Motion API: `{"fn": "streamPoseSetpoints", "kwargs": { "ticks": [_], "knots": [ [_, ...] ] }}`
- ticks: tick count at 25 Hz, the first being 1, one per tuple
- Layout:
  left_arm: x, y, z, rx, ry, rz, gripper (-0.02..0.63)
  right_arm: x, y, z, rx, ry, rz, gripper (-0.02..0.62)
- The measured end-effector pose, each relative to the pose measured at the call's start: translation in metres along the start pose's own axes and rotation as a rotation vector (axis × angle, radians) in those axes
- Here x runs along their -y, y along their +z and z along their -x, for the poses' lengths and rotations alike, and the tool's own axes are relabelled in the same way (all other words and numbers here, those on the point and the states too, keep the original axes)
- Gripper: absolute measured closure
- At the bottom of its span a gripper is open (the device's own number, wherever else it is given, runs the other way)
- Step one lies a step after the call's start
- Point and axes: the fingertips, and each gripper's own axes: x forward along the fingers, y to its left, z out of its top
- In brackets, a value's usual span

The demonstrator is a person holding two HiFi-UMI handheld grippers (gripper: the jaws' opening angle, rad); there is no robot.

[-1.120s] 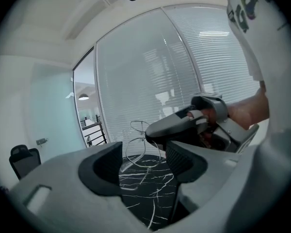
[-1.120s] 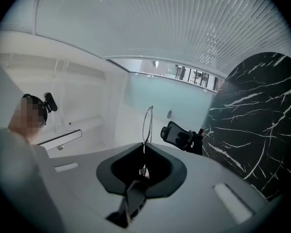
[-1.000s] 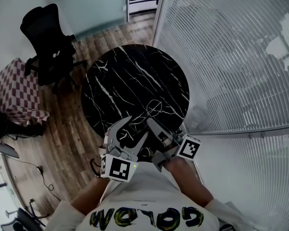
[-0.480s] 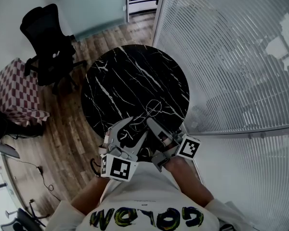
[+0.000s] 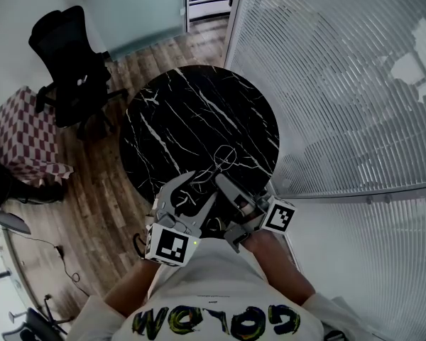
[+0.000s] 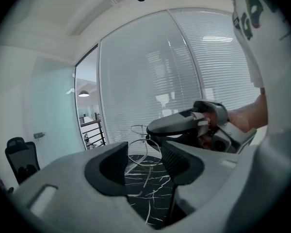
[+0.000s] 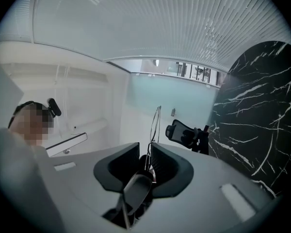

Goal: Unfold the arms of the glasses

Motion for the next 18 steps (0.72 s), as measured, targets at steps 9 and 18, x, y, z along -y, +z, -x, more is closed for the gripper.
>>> {"fn": "streamPoseSetpoints", "kwargs": {
  "ticks": [9,18],
  "knots": [
    [-0.007,0.005,0.003,0.041,-0.014,0.015,0.387,0.001,0.006,0.008,0.033,0.018,-0.008,0.511],
    [-0.01,0.009,0.006,0.069,-0.018,0.04,0.387,0.019,0.005,0.017,0.047,-0.009,-0.042,0.567]
  ]
}}
